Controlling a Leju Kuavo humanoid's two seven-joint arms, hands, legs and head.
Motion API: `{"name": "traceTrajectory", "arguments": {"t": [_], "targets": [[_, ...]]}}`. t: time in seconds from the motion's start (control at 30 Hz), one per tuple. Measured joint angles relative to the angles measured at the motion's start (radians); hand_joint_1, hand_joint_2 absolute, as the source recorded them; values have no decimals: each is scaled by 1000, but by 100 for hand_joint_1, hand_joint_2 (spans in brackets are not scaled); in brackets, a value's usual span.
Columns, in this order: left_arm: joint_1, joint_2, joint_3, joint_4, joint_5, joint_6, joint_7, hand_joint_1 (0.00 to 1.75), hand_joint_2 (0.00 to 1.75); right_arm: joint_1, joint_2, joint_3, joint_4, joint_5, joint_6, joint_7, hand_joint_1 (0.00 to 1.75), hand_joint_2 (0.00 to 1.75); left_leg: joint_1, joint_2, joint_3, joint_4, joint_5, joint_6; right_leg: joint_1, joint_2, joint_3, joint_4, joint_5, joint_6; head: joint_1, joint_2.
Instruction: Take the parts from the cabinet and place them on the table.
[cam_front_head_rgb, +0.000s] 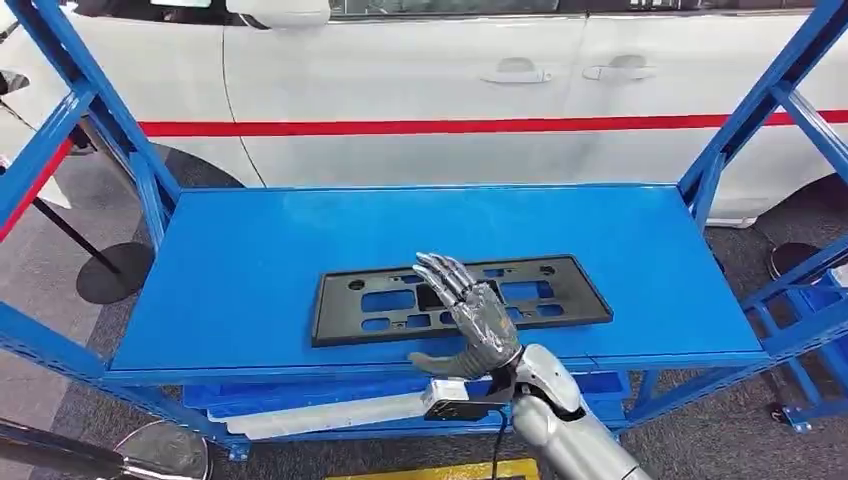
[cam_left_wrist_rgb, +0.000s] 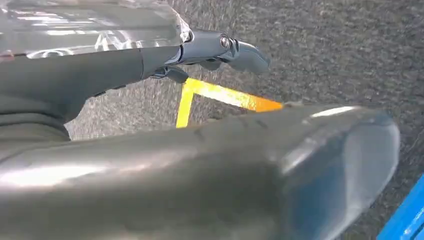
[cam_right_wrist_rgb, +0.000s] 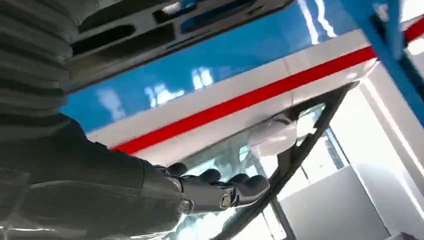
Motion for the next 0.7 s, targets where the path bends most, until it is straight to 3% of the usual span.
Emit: {"name": "traceTrajectory", "arguments": {"t": [0.03, 0.13, 0.17, 0.2, 0.23, 0.3, 0.33, 0.37, 0.4, 0.47, 0.5, 0.53, 0.63, 0.7], "targets": [[-1, 0, 3, 0, -1, 0, 0, 0, 0, -6, 1, 2, 9, 60, -21, 17, 0, 175, -6, 0, -3, 4, -3, -7, 7, -2, 7, -14, -7, -2, 0, 0], [-1, 0, 14, 0, -3, 1, 0, 0, 0, -8, 4, 3, 37, 162, -47, 41, 0, 175, -1, 1, 2, -4, -3, -23, 11, 1, 6, -13, -8, -11, 0, 0], [-1, 0, 16, 0, -3, 1, 0, 0, 0, -9, 5, 3, 42, 168, -50, 44, 0, 175, -5, 1, 1, 1, -8, -29, 1, 1, 13, -30, 0, -19, 0, 0], [-1, 1, 16, 0, -3, 1, 0, 0, 0, -11, 6, 3, 47, 178, -56, 45, 0, 175, -1, 3, -6, 26, -26, -31, 1, -3, 20, -37, 2, -24, 0, 0], [-1, 1, 16, 0, -3, 1, -1, 0, 0, -14, 8, 3, 51, 183, -61, 45, 0, 175, -2, 3, -28, 77, -59, -33, 1, -4, 21, -37, 1, -30, 0, 0], [-1, 1, 17, 0, -8, -1, -3, 0, 0, -13, 10, 4, 65, 196, -62, 45, 0, 175, 1, 3, -111, 248, -139, -38, 4, -6, 22, -36, -1, -33, 0, 0], [1, 1, 17, 0, -9, -4, -5, 0, 0, -13, 10, 4, 71, 202, -63, 45, 0, 175, 2, 4, -142, 307, -156, -40, 6, -6, 21, -34, -2, -34, 0, 0], [3, 1, 18, 0, -9, -6, -6, 0, 0, -12, 10, 5, 77, 212, -64, 45, 0, 175, 3, 4, -151, 320, -147, -42, 6, -5, 21, -33, -3, -33, 0, 0], [3, 1, 19, 0, -9, -8, -6, 0, 0, -12, 10, 6, 84, 220, -65, 45, 0, 175, 4, 4, -133, 279, -112, -42, 6, -5, 22, -30, -5, -32, 0, 0], [1, 3, 21, 0, -9, -8, -6, 0, 0, -13, 10, 6, 90, 240, -73, 52, 0, 175, 4, 5, -53, 111, -23, -41, 4, -4, 24, -21, -12, -27, 0, 0], [1, 4, 22, 0, -9, -8, -6, 0, 0, -14, 10, 7, 93, 251, -77, 53, 0, 175, 5, 7, -13, 26, 2, -37, 4, -4, 24, -14, -18, -22, 0, 0], [-1, 4, 23, 0, -8, -8, -6, 0, 0, -16, 10, 7, 97, 264, -78, 54, 0, 175, 0, 5, -5, 14, -10, -31, 11, -2, 19, -6, -22, -16, 0, 0], [2, 4, 26, 0, -6, -8, -8, 0, 0, -20, 10, 14, 111, 289, -77, 59, 0, 175, -4, 2, -9, 15, -8, -15, 7, -3, 19, -10, -20, -4, 0, 0], [1, 3, 31, 0, -6, -8, -8, 0, 0, -23, 10, 16, 119, 293, -77, 62, 0, 175, 3, 3, -3, 3, 0, -3, 4, -2, 14, 10, -38, 7, 0, 0]]}}
